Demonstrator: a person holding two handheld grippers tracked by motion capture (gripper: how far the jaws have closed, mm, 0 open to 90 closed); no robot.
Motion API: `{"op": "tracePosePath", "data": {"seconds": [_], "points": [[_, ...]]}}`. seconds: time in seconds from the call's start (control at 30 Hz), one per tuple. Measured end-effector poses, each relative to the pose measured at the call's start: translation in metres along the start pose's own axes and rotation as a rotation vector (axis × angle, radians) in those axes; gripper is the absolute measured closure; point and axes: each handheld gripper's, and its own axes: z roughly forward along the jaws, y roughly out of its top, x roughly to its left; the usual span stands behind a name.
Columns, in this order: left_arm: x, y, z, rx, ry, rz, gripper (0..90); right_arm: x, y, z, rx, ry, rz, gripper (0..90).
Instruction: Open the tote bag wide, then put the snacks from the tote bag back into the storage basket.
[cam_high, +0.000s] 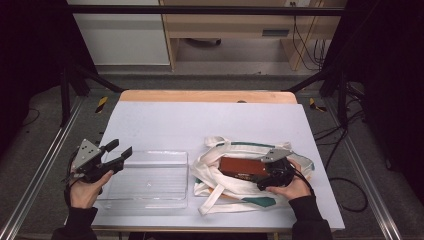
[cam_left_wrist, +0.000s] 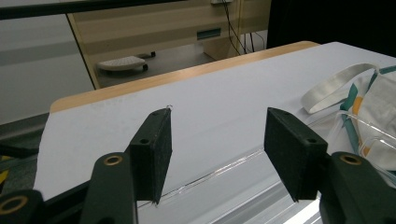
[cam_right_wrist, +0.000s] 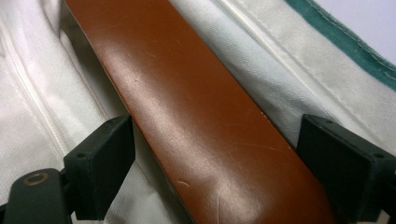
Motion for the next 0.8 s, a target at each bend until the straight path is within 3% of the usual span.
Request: {"op": "tracePosePath", "data": {"seconds": [0.23,0.47,0.6,0.8], "points": [[-0.001,0.001,-0.001,0.006,-0.002,-0.032,40.9,0.000,0.001,-0.005,0.006,0.019,-0.011,21.7],[0.004,-0.001,-0.002,0.050,0.064,-0.025,33.7,0.001,0.007,-0.016,0.061,0.036,-0.032,30.8],[0.006,-0.001,-0.003,0.067,0.078,-0.027,31.0,0.004,0.011,-0.021,0.095,0.052,-0.011,35.9],[0.009,-0.001,-0.005,0.065,0.096,-0.025,28.5,0.010,0.011,-0.030,0.098,0.050,-0.027,37.9]]}}
